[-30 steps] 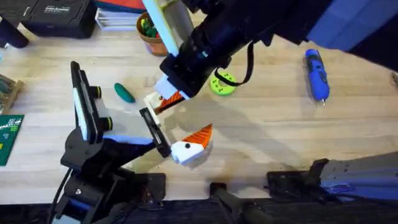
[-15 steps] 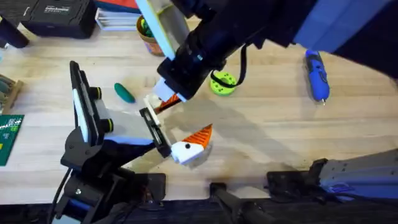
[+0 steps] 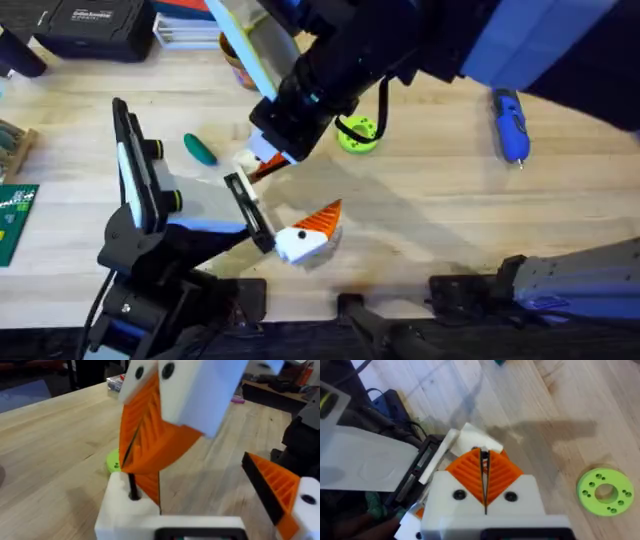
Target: Pick up the gripper from the table and insert it into the empty holder that is missing its gripper. Then pick up a screw, insert it into the mounting hole, and use the screwdriver to tighten it. Finally, clean up the table by picking up the vegetable and placing it into the bucket.
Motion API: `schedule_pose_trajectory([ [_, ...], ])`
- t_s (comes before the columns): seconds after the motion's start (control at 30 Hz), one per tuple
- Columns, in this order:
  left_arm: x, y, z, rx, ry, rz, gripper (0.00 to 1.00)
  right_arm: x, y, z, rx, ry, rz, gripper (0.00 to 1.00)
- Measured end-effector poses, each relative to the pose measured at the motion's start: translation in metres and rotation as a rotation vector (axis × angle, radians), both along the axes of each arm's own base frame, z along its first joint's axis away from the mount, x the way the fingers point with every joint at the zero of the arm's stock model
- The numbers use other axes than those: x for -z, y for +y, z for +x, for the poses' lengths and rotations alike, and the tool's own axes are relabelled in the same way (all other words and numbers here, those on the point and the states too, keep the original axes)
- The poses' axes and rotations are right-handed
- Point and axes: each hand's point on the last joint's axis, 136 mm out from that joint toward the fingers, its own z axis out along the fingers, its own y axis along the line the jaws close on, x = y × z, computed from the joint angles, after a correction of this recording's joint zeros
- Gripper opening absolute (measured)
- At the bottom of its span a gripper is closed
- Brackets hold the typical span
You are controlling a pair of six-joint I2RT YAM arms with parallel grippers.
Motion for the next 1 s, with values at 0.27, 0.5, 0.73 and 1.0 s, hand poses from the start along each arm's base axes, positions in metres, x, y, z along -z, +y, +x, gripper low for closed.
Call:
schedule_pose_trajectory([
  [0.27, 0.0, 0.0, 0.0, 0.0, 0.002, 0.001, 0.986, 0.0, 0.001, 0.001, -0.001, -0.019, -0.007, 0.007],
  [0.5, 0.0, 0.0, -0.001, 0.004, 0.002, 0.001, 0.986, -0.002, 0.01, -0.007, -0.027, -0.044, 0.001, 0.007],
  [0.73, 0.0, 0.0, -0.001, 0.005, 0.002, 0.0, 0.986, 0.002, 0.014, -0.015, -0.053, -0.049, -0.018, 0.007],
  [1.0, 0.001, -0.001, -0.002, 0.011, 0.004, 0.0, 0.985, 0.004, 0.01, -0.017, -0.053, -0.038, -0.033, 0.007],
])
